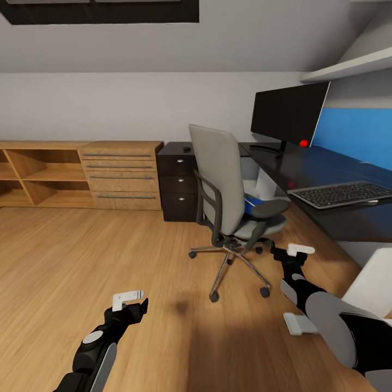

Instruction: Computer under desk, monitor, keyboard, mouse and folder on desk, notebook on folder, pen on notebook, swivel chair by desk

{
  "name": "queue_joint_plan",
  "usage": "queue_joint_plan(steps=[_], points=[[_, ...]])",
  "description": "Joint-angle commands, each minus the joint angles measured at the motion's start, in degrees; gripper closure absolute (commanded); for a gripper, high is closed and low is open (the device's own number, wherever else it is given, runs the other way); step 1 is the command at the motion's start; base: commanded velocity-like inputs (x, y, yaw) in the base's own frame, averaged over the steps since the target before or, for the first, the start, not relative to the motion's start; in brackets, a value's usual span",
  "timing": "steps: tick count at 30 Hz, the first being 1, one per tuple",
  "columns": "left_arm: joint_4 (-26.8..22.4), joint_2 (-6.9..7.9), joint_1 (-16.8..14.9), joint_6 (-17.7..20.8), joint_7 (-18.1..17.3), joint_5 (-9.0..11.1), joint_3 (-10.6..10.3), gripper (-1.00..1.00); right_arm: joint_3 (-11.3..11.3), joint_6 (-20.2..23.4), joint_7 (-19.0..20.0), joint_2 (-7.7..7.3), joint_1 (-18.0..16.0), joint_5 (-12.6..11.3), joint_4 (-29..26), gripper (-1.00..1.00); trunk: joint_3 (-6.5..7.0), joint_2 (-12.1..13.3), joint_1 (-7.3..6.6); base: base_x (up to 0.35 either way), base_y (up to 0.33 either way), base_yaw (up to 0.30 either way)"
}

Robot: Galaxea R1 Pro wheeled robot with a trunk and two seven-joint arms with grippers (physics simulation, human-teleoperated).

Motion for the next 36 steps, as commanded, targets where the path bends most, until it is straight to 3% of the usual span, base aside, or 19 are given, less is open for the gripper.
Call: queue_joint_plan(steps=[1,15,26,36], points=[[-0.06,0.01,-0.03,0.23,0.51,0.61,-0.07,-1.0,-0.39,-0.26,0.1,0.0,-0.02,0.1,0.05,-1.0,-0.06,-0.02,0.01,0.182,0.0,0.0],[0.0,0.01,-0.03,0.19,0.51,0.48,-0.07,-1.0,-0.39,-3.93,0.01,0.07,0.67,0.09,0.09,-1.0,-0.06,-0.02,0.01,0.069,-0.004,0.0],[0.0,0.01,-0.03,0.18,0.51,0.46,-0.05,-1.0,-0.39,-4.28,0.01,0.07,0.75,0.09,0.09,-1.0,-0.04,-0.02,0.01,0.157,-0.053,0.005],[0.05,0.01,-0.03,0.22,0.53,0.52,-0.03,-1.0,-0.39,-4.36,0.01,0.15,0.75,0.09,0.02,-1.0,0.41,-0.02,0.01,0.01,-0.003,0.183]])
